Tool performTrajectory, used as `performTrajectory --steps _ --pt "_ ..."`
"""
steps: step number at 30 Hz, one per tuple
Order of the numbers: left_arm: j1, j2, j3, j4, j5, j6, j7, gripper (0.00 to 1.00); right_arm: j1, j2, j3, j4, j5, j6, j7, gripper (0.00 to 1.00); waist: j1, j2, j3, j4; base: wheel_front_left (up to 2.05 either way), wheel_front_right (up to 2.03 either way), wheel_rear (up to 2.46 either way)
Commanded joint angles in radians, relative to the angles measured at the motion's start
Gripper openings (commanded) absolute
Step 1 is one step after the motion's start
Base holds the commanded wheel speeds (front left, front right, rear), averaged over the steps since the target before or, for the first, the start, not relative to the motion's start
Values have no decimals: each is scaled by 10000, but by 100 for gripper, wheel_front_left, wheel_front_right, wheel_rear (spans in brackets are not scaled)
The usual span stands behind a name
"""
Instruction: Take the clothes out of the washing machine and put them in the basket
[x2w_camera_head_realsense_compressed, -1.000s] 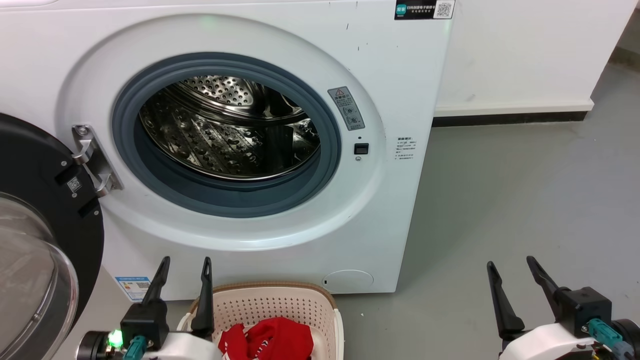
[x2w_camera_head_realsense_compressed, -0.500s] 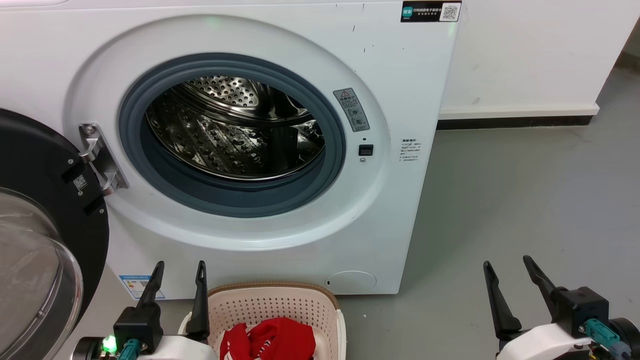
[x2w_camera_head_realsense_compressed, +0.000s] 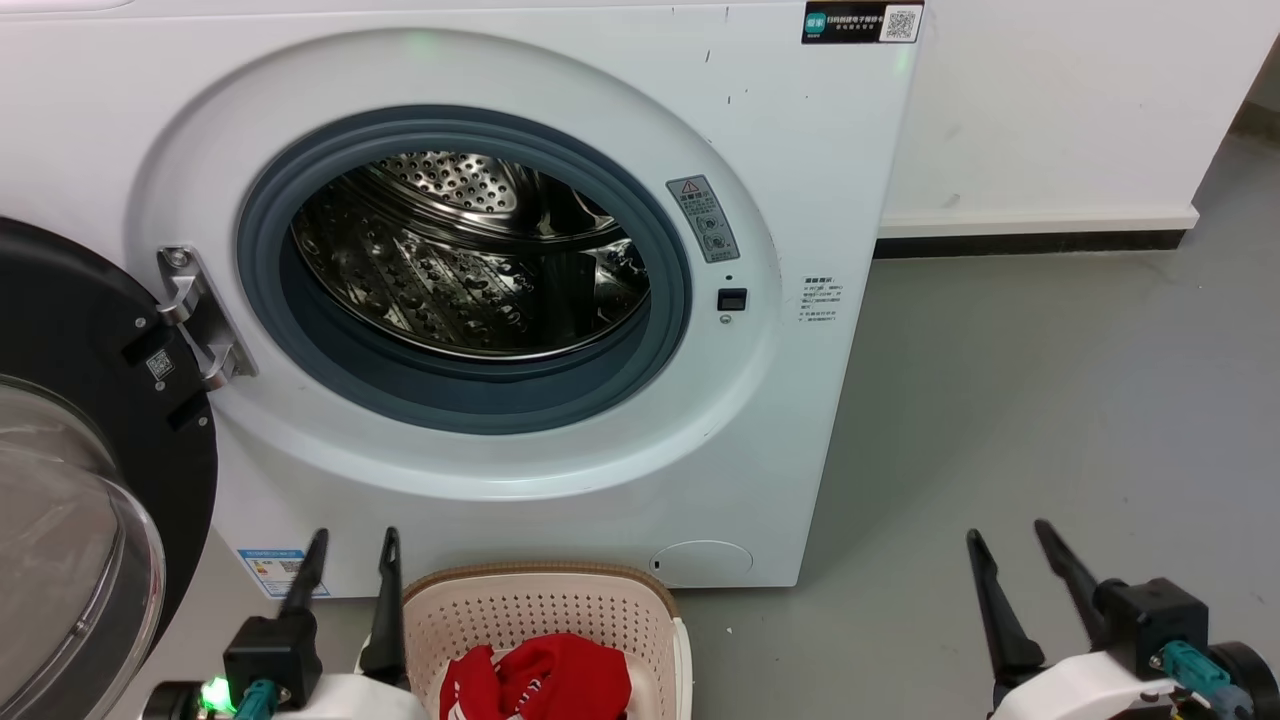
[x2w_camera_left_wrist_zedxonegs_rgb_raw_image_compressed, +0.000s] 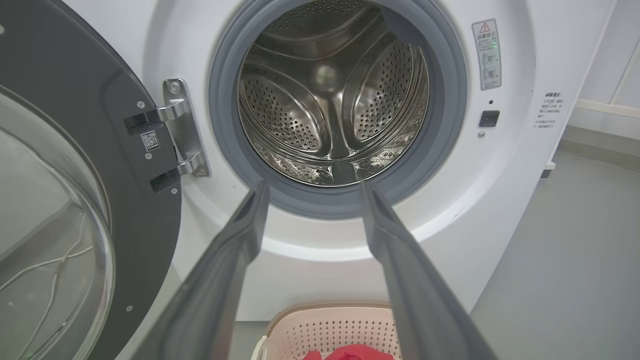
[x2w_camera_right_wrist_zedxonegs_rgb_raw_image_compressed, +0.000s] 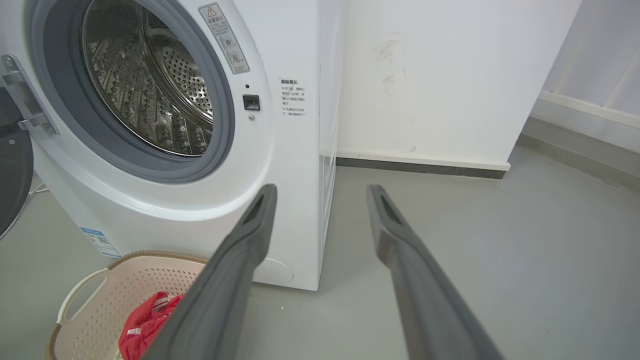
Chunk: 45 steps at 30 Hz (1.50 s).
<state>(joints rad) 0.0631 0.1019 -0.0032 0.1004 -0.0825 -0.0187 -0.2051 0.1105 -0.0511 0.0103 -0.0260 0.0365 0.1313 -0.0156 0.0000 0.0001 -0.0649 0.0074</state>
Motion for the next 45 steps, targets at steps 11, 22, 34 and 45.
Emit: performTrajectory --steps 11,22,34,45 --pt "-252 -104 254 429 -1713 -130 476 0 -167 -80 -16 398 1897 -1 49 0 0 -1 46 -5 0 0 0" --pt "-430 -166 325 505 -3800 -280 822 0 -511 -168 -80 759 4118 -1 139 0 0 -1 106 -12 0 0 0" --pt "-667 -228 461 650 -5779 -433 1218 0 -808 -229 -166 1083 6211 -2 248 0 0 -1 171 -19 0 0 0" --pt "-865 -278 586 778 -7372 -550 1550 0 -1064 -259 -256 1347 7888 -3 347 0 0 -1 231 -26 0 0 0"
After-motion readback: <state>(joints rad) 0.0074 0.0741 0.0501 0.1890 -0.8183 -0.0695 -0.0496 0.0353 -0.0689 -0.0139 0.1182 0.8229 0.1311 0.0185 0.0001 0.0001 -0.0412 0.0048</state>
